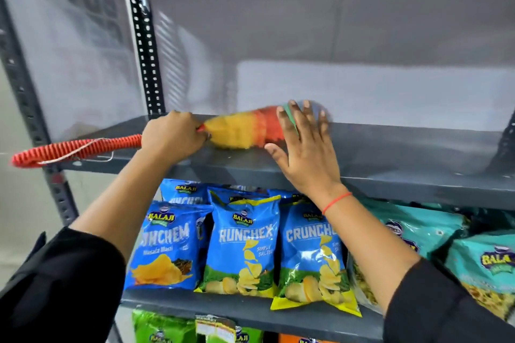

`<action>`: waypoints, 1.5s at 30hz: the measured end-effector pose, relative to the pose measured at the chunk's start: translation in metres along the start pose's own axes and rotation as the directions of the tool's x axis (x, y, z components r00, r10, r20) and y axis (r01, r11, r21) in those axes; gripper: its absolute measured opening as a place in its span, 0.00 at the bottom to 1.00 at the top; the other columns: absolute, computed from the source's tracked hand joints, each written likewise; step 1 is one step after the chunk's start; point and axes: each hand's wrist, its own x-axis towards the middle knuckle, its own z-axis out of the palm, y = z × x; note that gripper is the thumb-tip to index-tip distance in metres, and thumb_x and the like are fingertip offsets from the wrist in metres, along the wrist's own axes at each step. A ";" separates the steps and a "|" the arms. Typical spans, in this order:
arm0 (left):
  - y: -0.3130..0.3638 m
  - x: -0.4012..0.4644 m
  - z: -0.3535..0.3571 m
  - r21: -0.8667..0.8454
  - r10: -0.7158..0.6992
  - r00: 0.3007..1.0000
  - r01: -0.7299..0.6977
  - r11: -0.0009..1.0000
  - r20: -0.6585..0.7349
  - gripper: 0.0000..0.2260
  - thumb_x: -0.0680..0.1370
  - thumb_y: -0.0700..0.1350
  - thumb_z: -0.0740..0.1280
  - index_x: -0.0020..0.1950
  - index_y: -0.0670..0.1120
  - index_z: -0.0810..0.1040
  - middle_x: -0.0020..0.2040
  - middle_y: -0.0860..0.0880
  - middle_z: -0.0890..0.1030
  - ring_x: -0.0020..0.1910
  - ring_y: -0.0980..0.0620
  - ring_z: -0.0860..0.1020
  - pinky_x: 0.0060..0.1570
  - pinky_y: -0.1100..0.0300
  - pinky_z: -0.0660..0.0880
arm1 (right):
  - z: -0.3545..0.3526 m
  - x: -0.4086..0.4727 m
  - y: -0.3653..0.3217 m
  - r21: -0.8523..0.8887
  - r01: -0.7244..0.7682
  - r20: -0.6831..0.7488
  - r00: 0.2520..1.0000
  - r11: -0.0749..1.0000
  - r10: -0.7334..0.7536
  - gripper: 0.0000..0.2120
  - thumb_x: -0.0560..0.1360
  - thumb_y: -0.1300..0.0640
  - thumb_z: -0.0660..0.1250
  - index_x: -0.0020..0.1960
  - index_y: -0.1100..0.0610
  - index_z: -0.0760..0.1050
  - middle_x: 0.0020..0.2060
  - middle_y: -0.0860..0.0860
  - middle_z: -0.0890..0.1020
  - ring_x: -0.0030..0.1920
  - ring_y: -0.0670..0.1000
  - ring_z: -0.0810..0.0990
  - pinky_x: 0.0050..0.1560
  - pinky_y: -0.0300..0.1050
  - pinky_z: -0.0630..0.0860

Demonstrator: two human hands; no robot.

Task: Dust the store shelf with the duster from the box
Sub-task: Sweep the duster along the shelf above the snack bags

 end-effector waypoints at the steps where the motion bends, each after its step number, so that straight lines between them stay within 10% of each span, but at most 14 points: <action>1: -0.001 -0.002 -0.004 0.004 -0.027 0.999 0.027 1.000 -0.036 0.16 0.75 0.56 0.63 0.54 0.48 0.81 0.51 0.38 0.81 0.47 0.35 0.80 0.40 0.52 0.71 | 0.001 0.000 0.000 -0.004 0.000 0.006 1.000 1.000 0.000 0.30 0.76 0.43 0.55 0.70 0.62 0.62 0.69 0.63 0.66 0.70 0.64 0.61 0.69 0.61 0.49; 8: -0.008 -0.019 -0.021 -0.012 -0.080 0.984 0.083 0.996 0.157 0.15 0.74 0.57 0.64 0.53 0.51 0.81 0.48 0.42 0.81 0.44 0.40 0.77 0.41 0.54 0.70 | 0.000 -0.002 0.003 0.061 0.004 0.056 0.998 0.998 -0.007 0.32 0.76 0.41 0.52 0.72 0.62 0.59 0.70 0.62 0.64 0.71 0.62 0.58 0.70 0.59 0.46; 14: -0.003 -0.026 -0.032 0.064 -0.176 0.982 0.180 0.981 -0.074 0.15 0.74 0.58 0.64 0.50 0.50 0.82 0.47 0.40 0.82 0.44 0.36 0.80 0.36 0.55 0.67 | -0.001 0.001 -0.001 0.057 -0.039 0.071 0.997 0.998 0.035 0.33 0.76 0.39 0.49 0.73 0.60 0.54 0.71 0.62 0.62 0.72 0.62 0.57 0.70 0.60 0.46; 19: -0.010 -0.035 -0.039 0.014 -0.146 0.978 0.145 0.989 0.151 0.14 0.74 0.56 0.64 0.52 0.50 0.81 0.51 0.41 0.81 0.48 0.38 0.78 0.42 0.53 0.72 | 0.004 0.011 -0.031 0.150 0.090 0.067 0.993 0.985 -0.101 0.32 0.76 0.43 0.61 0.72 0.61 0.59 0.70 0.62 0.65 0.71 0.63 0.60 0.69 0.62 0.48; 24: -0.027 -0.039 -0.044 0.136 -0.284 0.957 0.289 0.948 -0.051 0.17 0.74 0.57 0.63 0.53 0.48 0.81 0.50 0.39 0.81 0.47 0.36 0.80 0.38 0.54 0.69 | 0.012 0.013 -0.038 0.125 0.092 0.143 0.984 0.988 -0.110 0.34 0.77 0.42 0.58 0.74 0.59 0.50 0.73 0.61 0.58 0.73 0.59 0.51 0.70 0.55 0.37; 30: -0.047 -0.047 -0.056 0.029 -0.276 0.930 0.277 0.960 0.242 0.16 0.74 0.55 0.65 0.50 0.45 0.83 0.44 0.41 0.80 0.41 0.41 0.75 0.40 0.56 0.71 | 0.015 0.016 -0.045 0.115 0.118 0.158 0.978 0.986 -0.135 0.34 0.77 0.41 0.57 0.74 0.59 0.50 0.73 0.60 0.57 0.74 0.59 0.50 0.69 0.54 0.34; 34: -0.050 -0.048 -0.057 0.153 -0.422 0.907 0.414 0.897 0.020 0.18 0.75 0.56 0.65 0.55 0.44 0.80 0.48 0.40 0.79 0.38 0.42 0.72 0.38 0.54 0.70 | 0.022 0.020 -0.054 0.042 0.122 0.193 0.973 0.992 -0.128 0.33 0.79 0.41 0.52 0.74 0.58 0.47 0.74 0.61 0.55 0.74 0.59 0.48 0.69 0.55 0.33; 45: -0.071 -0.059 -0.057 0.174 -0.552 0.833 0.546 0.819 -0.016 0.18 0.76 0.55 0.64 0.54 0.41 0.78 0.50 0.40 0.80 0.48 0.39 0.79 0.40 0.55 0.69 | 0.049 0.045 -0.106 0.061 0.207 0.213 0.953 0.976 -0.215 0.34 0.79 0.39 0.47 0.74 0.59 0.41 0.75 0.60 0.49 0.74 0.58 0.43 0.68 0.55 0.32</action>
